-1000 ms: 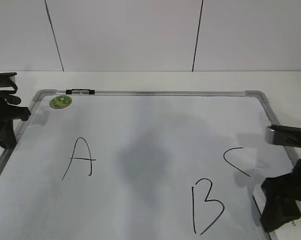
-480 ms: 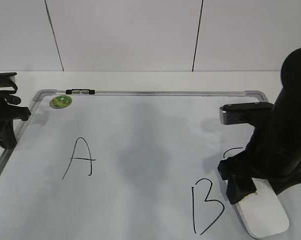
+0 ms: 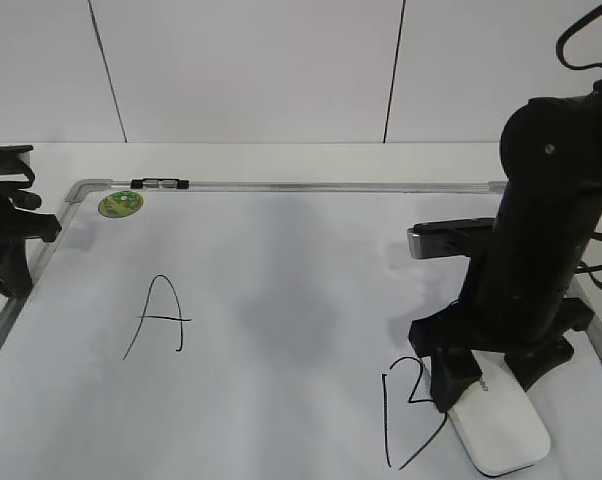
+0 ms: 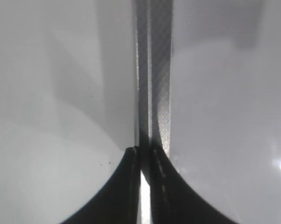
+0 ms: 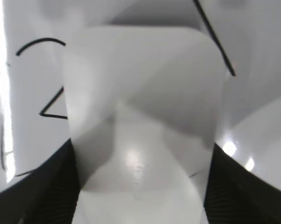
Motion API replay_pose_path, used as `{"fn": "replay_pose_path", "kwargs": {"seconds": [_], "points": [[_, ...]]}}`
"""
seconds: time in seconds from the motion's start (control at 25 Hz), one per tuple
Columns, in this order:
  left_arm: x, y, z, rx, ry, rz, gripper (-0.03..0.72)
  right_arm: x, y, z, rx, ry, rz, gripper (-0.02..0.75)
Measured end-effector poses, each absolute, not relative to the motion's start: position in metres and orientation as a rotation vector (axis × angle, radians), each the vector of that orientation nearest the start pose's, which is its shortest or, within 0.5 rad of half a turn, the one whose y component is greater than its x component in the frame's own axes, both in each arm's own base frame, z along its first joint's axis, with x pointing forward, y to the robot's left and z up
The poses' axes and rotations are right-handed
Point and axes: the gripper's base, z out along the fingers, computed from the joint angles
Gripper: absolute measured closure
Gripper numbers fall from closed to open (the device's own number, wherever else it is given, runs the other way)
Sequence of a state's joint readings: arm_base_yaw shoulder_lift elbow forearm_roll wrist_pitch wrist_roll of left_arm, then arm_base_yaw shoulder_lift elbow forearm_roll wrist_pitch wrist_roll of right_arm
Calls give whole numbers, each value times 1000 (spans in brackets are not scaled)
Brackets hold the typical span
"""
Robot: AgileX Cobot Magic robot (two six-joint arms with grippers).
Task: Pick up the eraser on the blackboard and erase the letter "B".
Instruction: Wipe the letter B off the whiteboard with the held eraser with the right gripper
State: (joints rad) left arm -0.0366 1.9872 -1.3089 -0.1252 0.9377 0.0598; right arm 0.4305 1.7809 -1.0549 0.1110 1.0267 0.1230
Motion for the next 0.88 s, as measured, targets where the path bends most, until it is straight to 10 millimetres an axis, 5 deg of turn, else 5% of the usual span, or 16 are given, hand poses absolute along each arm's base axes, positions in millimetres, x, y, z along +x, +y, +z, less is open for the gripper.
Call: {"fn": "replay_pose_path", "kwargs": {"seconds": [0.4, 0.88], "points": [[373, -23, 154, 35, 3094, -162, 671, 268, 154, 165, -483, 3218, 212, 218], [373, -24, 154, 28, 3095, -173, 671, 230, 237, 169, -774, 3131, 371, 218]]}}
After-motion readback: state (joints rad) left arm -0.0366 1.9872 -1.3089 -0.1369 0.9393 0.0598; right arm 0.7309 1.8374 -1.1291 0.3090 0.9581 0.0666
